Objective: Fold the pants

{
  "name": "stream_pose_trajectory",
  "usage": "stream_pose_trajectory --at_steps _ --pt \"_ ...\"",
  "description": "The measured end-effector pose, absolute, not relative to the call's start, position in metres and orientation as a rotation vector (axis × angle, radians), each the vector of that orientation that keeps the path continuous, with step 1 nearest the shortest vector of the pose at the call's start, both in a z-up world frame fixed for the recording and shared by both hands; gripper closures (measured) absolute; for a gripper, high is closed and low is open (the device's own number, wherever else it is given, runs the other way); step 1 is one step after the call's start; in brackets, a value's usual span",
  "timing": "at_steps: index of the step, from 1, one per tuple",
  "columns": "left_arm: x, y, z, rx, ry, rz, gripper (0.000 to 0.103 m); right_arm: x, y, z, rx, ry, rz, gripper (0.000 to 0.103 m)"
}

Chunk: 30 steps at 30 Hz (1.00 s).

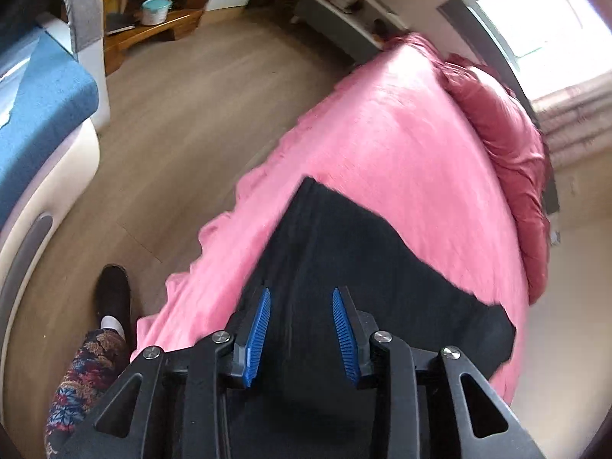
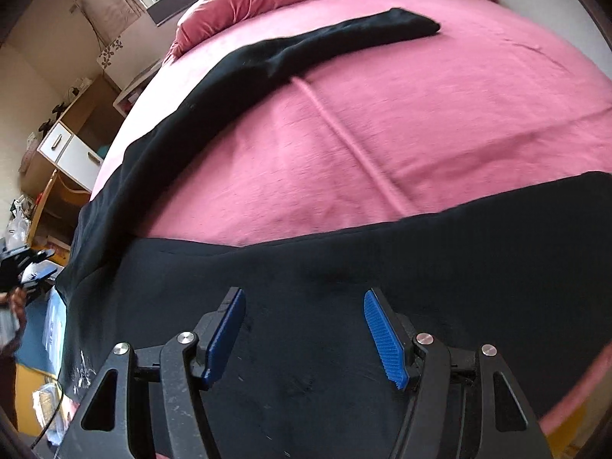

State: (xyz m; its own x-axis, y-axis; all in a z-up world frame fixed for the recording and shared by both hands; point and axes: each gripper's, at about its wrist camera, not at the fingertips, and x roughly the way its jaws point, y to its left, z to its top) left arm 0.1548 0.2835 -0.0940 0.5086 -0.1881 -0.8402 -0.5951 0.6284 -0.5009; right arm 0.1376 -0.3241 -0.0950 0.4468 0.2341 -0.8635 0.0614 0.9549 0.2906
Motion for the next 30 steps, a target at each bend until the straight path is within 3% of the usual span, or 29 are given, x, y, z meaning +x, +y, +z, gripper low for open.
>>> stream_pose_trajectory --at_steps 4,14,21,30 --pt "0.177 0.298 -0.109 -0.963 1.036 0.294 0.055 0.146 -0.313 -0.105 0.285 1.127 0.112 0.038" --pt "0.233 0.313 -0.132 -0.972 1.096 0.299 0.057 0.156 -0.292 -0.111 0.204 1.152 0.087 0.032" --pt "0.246 0.286 -0.120 -0.774 1.090 0.254 0.092 0.161 -0.263 -0.120 0.073 1.164 0.073 0.021" --pt "0.183 0.225 -0.033 -0.609 0.815 -0.006 0.095 0.163 -0.234 -0.112 -0.034 1.127 0.051 0.023"
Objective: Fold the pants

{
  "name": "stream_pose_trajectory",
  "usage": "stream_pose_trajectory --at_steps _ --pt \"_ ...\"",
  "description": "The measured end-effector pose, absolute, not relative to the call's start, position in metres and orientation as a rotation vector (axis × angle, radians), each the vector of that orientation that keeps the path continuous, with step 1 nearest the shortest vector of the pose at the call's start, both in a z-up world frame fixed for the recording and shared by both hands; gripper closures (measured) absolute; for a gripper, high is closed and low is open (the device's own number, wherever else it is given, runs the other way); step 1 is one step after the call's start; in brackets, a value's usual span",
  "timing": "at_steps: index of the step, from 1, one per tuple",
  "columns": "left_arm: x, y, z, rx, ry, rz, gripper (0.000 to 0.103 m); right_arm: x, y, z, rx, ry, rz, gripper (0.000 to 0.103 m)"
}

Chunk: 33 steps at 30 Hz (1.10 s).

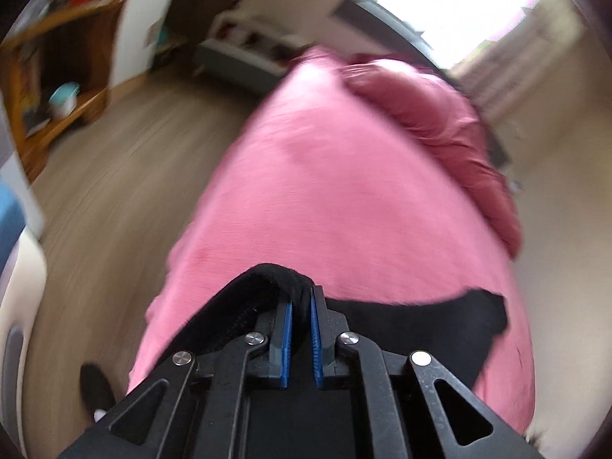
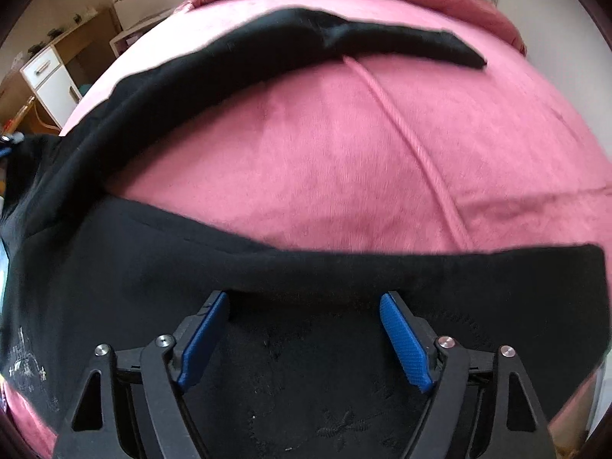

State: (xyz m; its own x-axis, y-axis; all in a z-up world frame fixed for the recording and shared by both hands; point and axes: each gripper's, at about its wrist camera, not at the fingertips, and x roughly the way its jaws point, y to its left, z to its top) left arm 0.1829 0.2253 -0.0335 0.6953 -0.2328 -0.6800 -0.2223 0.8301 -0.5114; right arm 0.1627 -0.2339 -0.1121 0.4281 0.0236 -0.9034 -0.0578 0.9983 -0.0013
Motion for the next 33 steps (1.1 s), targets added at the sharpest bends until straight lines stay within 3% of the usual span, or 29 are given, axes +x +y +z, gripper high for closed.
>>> stream_pose_trajectory --at_steps 6,16,30,32,33 --pt "0.108 0.174 0.004 -0.540 0.717 -0.242 0.095 0.179 -0.219 -0.078 -0.013 1.040 0.140 0.025" --pt "0.013 0.142 -0.003 -0.547 0.741 -0.409 0.096 0.237 -0.188 -0.053 0.241 1.063 0.354 0.047" --pt "-0.031 0.153 -0.009 -0.591 0.763 -0.468 0.096 0.362 -0.144 -0.058 0.521 1.115 0.308 0.048" --pt "-0.032 0.154 -0.010 -0.591 0.764 -0.471 0.096 0.377 -0.143 -0.062 0.504 1.129 0.263 0.056" --pt "-0.033 0.155 -0.010 -0.590 0.765 -0.470 0.096 0.384 -0.142 -0.065 0.496 1.140 0.244 0.068"
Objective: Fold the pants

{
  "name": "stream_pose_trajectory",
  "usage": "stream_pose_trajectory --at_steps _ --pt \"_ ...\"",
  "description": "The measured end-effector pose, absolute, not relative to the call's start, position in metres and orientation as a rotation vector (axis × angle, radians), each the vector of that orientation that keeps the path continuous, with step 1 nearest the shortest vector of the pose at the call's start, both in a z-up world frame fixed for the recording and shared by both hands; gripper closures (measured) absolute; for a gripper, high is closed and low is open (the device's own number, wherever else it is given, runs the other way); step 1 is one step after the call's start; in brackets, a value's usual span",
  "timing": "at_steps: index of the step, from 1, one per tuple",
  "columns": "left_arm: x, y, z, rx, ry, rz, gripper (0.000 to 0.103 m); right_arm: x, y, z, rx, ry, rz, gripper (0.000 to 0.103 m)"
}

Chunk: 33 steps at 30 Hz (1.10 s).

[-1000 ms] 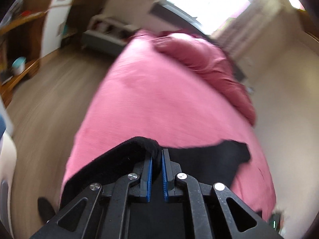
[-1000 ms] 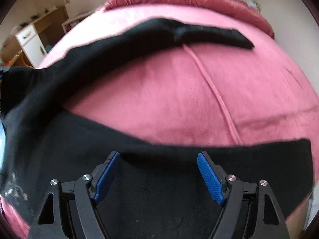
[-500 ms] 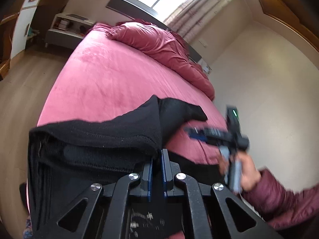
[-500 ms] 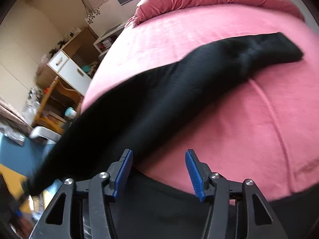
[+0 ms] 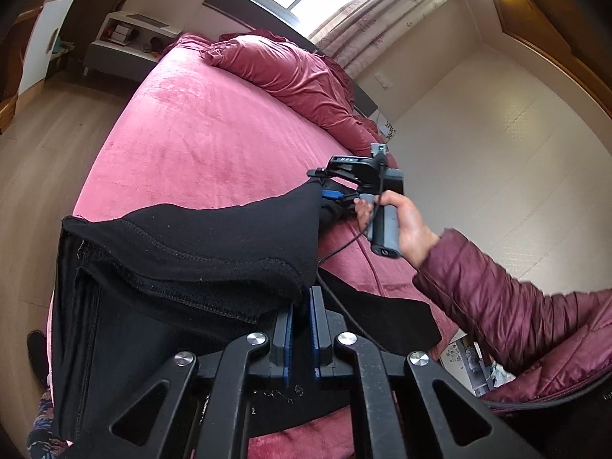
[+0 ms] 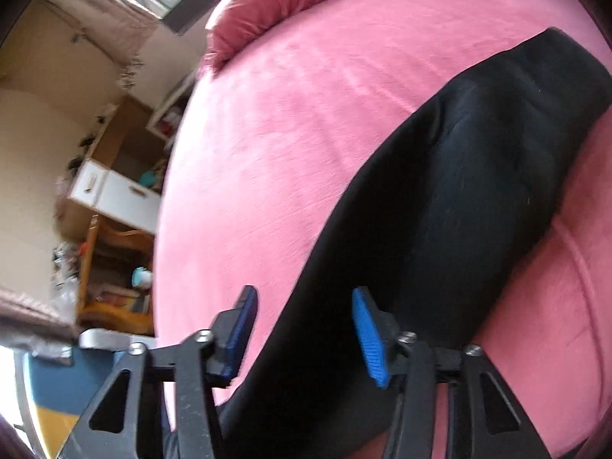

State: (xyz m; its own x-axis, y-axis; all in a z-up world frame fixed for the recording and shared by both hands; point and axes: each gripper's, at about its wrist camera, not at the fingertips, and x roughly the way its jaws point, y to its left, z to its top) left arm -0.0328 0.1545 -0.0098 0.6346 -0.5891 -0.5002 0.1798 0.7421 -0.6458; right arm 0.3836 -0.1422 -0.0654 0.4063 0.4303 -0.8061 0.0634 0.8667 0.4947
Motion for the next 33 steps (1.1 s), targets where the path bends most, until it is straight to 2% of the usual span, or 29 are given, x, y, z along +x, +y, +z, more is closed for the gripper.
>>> stream_pose_trajectory --at_steps 1,2,3,13,19,24,33 --pt "-0.032 0.156 -0.009 -0.588 0.763 -0.466 0.096 0.389 -0.142 -0.068 0.487 1.151 0.230 0.076" --pt "-0.027 0.157 -0.009 -0.586 0.763 -0.459 0.096 0.394 -0.141 -0.070 0.467 1.160 0.218 0.091" --pt "-0.024 0.162 -0.007 -0.591 0.760 -0.443 0.096 0.396 -0.141 -0.069 0.449 1.162 0.208 0.094" --pt "0.093 0.261 0.031 -0.662 0.677 -0.092 0.096 0.389 -0.154 -0.014 0.532 0.979 0.375 0.095" --pt "0.135 0.276 0.033 -0.646 0.732 -0.028 0.096 0.331 -0.161 0.019 0.549 0.880 0.526 0.094" --pt "0.111 0.266 0.029 -0.610 0.746 -0.083 0.096 0.261 -0.177 0.004 0.534 0.894 0.582 0.095" --pt "0.005 0.252 0.001 -0.641 0.779 -0.091 0.096 0.163 -0.205 -0.035 0.465 1.010 0.610 0.095"
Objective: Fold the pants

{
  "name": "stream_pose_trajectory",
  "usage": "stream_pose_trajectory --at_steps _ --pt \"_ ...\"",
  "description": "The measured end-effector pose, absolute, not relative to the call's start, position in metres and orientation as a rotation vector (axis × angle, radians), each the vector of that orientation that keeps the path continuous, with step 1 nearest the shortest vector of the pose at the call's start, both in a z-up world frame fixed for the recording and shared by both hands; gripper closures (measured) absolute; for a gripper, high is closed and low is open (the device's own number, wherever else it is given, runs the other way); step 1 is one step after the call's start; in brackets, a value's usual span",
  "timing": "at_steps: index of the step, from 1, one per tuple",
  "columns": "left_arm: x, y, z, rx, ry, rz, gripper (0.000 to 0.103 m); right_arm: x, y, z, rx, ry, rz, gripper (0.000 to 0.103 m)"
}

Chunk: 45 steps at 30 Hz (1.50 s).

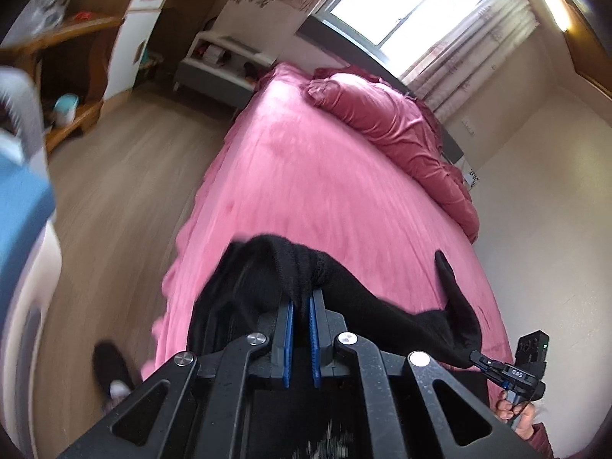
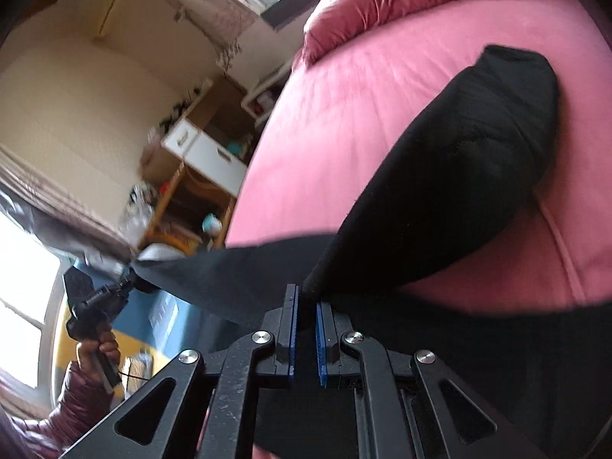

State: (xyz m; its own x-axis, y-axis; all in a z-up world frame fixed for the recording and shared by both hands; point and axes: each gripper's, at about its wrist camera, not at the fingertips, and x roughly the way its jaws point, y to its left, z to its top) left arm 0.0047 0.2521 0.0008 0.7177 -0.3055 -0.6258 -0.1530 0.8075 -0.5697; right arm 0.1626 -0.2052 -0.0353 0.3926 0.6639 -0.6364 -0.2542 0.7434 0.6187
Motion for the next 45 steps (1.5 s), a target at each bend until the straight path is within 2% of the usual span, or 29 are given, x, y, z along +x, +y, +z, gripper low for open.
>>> stream_pose_trajectory --at_steps 6,14,20,22,28,34,37,39,41,45 --pt "-0.052 0.247 -0.042 -0.723 0.860 -0.046 0.096 0.125 -0.208 -0.064 0.417 1.084 0.604 0.095" --pt "-0.087 0.240 -0.083 -0.779 0.963 -0.006 0.096 0.088 -0.219 -0.097 0.363 1.170 0.566 0.096" --pt "-0.091 0.252 -0.109 -0.879 1.037 0.068 0.088 0.071 -0.214 -0.108 0.289 1.203 0.568 0.096" --pt "-0.096 0.260 -0.108 -0.943 1.026 0.076 0.082 0.065 -0.214 -0.114 0.280 1.217 0.565 0.096" --pt "-0.121 0.282 -0.084 -1.007 0.892 0.196 0.081 0.056 -0.217 -0.126 0.262 1.240 0.566 0.096" --pt "-0.089 0.234 -0.041 -0.815 0.829 0.019 0.078 0.055 -0.216 -0.128 0.236 1.251 0.565 0.096" --pt "-0.060 0.181 -0.041 -0.678 0.903 -0.116 0.078 0.059 -0.216 -0.125 0.261 1.257 0.553 0.087" --pt "-0.044 0.151 -0.051 -0.621 0.966 -0.185 0.078 0.059 -0.224 -0.120 0.288 1.267 0.564 0.066" --pt "-0.033 0.128 -0.062 -0.572 1.015 -0.222 0.078 0.057 -0.233 -0.109 0.273 1.250 0.564 0.063" --pt "-0.023 0.093 -0.078 -0.422 1.085 -0.284 0.078 0.065 -0.257 -0.076 0.273 1.162 0.501 0.063"
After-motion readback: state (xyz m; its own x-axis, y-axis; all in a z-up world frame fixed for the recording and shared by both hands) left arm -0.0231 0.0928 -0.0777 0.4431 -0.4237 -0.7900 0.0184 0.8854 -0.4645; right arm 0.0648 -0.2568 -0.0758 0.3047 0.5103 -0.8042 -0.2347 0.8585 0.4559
